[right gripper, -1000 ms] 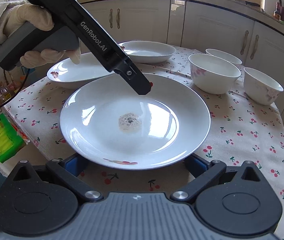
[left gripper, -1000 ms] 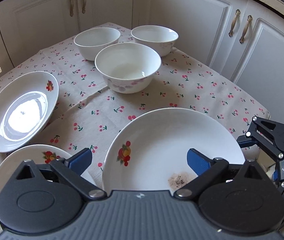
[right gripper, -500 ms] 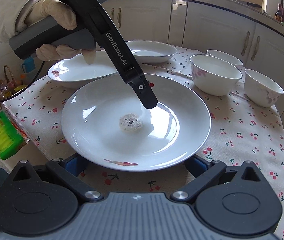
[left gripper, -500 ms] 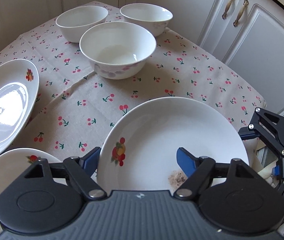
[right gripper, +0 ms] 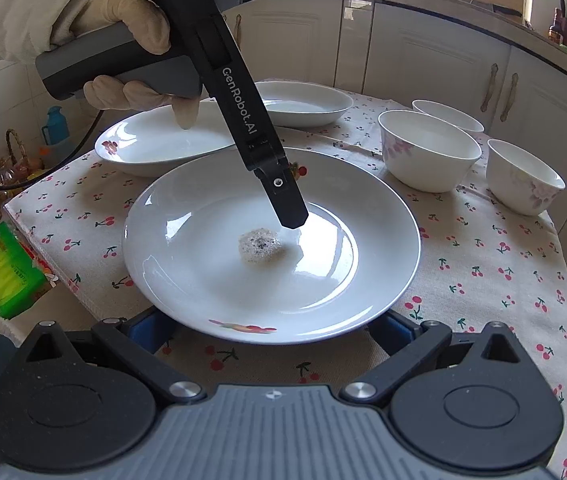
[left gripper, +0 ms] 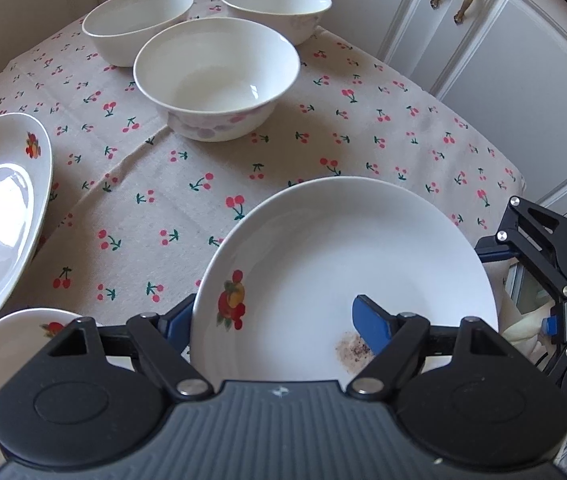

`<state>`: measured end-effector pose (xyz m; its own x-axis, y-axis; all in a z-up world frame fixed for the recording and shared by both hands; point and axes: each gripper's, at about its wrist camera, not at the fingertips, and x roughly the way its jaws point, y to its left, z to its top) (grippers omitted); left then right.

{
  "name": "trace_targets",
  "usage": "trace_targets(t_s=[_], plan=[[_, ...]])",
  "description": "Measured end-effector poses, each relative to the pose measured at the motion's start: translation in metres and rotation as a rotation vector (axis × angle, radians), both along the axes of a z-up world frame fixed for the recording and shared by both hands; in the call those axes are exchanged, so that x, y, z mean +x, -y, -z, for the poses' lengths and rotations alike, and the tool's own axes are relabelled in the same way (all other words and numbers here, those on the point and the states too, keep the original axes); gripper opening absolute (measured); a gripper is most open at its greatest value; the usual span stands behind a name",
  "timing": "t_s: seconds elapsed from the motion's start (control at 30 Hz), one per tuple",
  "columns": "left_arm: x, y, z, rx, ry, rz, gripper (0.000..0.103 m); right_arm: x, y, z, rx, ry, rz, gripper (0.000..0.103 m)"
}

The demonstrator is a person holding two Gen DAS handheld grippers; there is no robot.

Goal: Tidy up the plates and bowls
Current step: 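Lift the stained plate with the left tool over the other white plate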

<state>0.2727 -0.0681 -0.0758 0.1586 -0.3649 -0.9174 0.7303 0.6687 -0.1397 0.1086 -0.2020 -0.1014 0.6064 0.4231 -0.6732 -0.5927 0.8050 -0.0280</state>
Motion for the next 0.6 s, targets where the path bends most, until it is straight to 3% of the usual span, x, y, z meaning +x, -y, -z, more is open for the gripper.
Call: trace_targets(t_s=[0.37, 0.6], plan=[[-0.001, -0.001, -0.004, -0.02, 0.009, 0.003, 0.08, 0.007, 0.002, -0.004, 0.017, -0.051, 0.005, 0.103], [-0.002, -0.009, -0.015, -0.049, 0.026, -0.009, 0.08, 0.009, 0.001, -0.016, 0.016, -0.033, 0.002, 0.103]])
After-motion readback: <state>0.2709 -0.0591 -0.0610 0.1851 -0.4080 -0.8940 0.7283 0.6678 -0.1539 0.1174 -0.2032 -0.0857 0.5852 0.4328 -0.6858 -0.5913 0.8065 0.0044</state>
